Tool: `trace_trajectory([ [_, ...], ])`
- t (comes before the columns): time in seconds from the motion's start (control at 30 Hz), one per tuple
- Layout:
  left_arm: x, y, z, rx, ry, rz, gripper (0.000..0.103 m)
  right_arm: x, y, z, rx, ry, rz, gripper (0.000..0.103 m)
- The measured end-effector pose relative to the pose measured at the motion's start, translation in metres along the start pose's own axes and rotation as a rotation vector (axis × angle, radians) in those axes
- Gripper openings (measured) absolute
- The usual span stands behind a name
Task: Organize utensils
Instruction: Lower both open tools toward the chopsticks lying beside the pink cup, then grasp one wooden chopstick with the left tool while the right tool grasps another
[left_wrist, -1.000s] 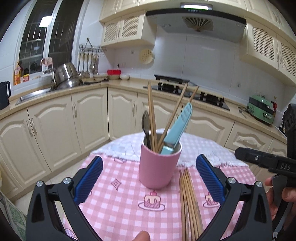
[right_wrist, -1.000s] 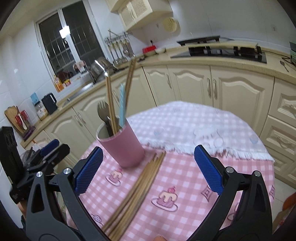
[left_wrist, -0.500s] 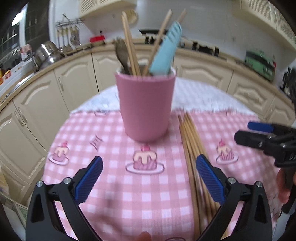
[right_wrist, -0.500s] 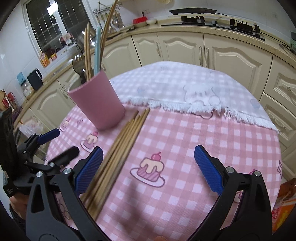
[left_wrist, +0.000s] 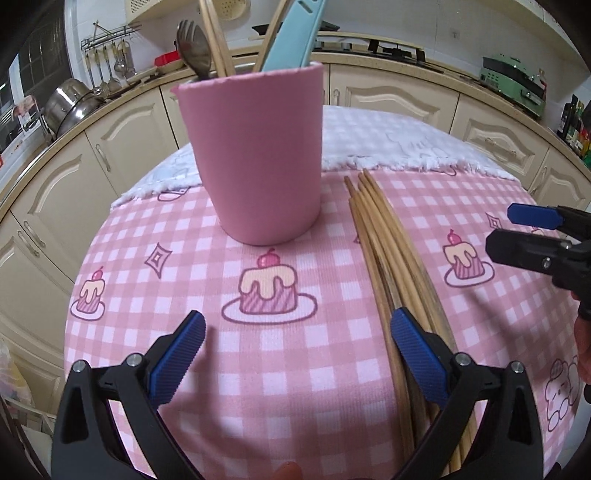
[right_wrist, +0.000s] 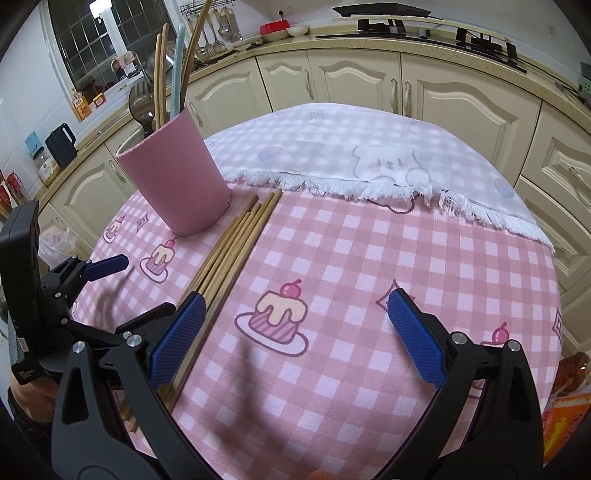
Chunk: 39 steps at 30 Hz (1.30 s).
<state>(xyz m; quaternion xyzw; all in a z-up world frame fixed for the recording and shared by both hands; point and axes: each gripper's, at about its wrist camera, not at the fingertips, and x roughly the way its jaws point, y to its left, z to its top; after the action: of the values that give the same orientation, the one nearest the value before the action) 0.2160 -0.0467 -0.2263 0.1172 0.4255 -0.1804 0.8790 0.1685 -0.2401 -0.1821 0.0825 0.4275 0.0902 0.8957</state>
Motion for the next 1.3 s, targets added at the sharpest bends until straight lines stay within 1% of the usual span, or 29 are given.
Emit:
trace_trajectory([
  [0.07,0.003,-0.002,0.001,0.013,0.012,-0.004,0.099,0.002,0.004,-0.001,-0.018,0.007,-0.010,0.097],
  [0.13,0.008,-0.005,0.003,0.024,0.030,0.007,0.099,0.004,0.007,-0.002,-0.037,0.016,-0.025,0.097],
  [0.23,0.008,-0.005,0.005,0.030,0.027,0.012,0.099,0.009,0.014,-0.005,-0.073,0.043,-0.050,0.097],
  [0.4,0.001,0.008,-0.002,0.021,0.023,0.024,0.099,0.024,0.030,-0.010,-0.151,0.095,-0.096,0.097],
  [0.5,-0.001,0.015,-0.006,0.016,0.021,0.022,0.099,0.030,0.034,-0.011,-0.140,0.110,-0.089,0.097],
  [0.77,0.000,0.028,-0.008,-0.040,0.026,-0.004,0.099,0.031,0.043,-0.010,-0.151,0.140,-0.168,0.097],
  [0.83,0.001,0.028,-0.007,-0.043,0.027,-0.004,0.099,0.034,0.045,-0.008,-0.146,0.148,-0.172,0.097],
  [0.9,0.001,0.031,-0.008,-0.055,0.032,0.026,0.098,0.041,0.045,-0.005,-0.132,0.165,-0.175,0.097],
  [0.93,0.001,0.035,-0.008,-0.071,0.033,0.023,0.098,0.044,0.046,-0.005,-0.140,0.164,-0.190,0.097],
  [0.97,0.001,0.039,-0.009,-0.086,0.029,0.004,0.098,0.045,0.047,-0.005,-0.149,0.152,-0.198,0.097],
  [1.1,0.001,0.037,-0.009,-0.073,0.031,0.011,0.098,0.039,0.045,-0.011,-0.164,0.143,-0.195,0.097],
  [1.23,0.002,0.029,-0.004,-0.035,0.031,0.025,0.098,0.033,0.040,-0.010,-0.159,0.151,-0.178,0.090],
  [1.3,0.005,0.022,0.003,0.010,0.030,0.041,0.098,0.036,0.038,-0.003,-0.140,0.144,-0.184,0.084],
])
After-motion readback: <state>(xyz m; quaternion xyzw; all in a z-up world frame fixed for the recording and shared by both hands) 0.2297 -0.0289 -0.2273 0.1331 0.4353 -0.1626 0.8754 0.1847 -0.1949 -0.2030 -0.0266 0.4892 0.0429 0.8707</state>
